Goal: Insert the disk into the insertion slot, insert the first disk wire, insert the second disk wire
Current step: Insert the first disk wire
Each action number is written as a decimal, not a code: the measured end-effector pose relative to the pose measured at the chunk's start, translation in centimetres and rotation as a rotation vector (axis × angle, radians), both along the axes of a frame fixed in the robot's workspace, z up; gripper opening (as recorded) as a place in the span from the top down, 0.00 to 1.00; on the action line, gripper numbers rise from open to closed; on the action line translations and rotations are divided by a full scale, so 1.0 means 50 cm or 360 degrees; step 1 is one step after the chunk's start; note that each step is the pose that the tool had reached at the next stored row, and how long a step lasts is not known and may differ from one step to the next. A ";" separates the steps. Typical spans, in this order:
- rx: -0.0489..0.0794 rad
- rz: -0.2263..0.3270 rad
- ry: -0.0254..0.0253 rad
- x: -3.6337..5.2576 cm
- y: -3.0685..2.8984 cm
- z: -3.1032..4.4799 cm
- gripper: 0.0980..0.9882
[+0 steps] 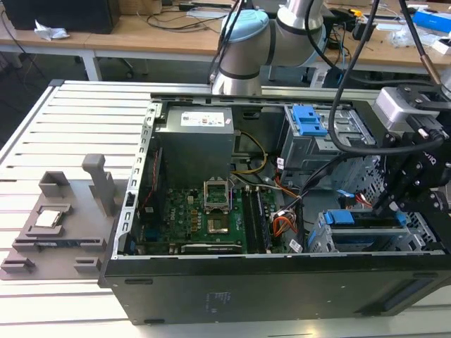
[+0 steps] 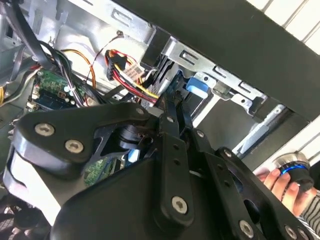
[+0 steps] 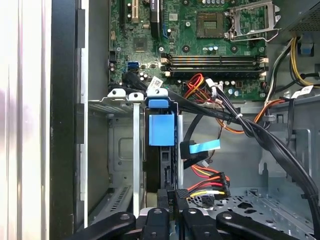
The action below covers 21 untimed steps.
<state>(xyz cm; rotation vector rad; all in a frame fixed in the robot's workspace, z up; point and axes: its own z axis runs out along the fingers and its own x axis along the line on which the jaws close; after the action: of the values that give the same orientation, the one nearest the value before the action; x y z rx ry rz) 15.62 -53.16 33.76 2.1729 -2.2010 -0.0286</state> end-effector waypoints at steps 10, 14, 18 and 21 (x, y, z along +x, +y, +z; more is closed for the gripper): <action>-0.0003 0.0000 -0.00001 0.000 0.000 -0.010 0.83; -0.0003 0.0000 0.00000 0.000 0.000 0.030 0.83; -0.0003 0.0000 0.00001 0.000 0.007 0.050 0.93; -0.0002 0.0000 0.00001 0.000 0.009 0.050 0.99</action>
<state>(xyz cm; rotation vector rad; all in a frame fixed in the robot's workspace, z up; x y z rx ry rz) 15.61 -52.69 36.24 2.1721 -2.2002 -0.0270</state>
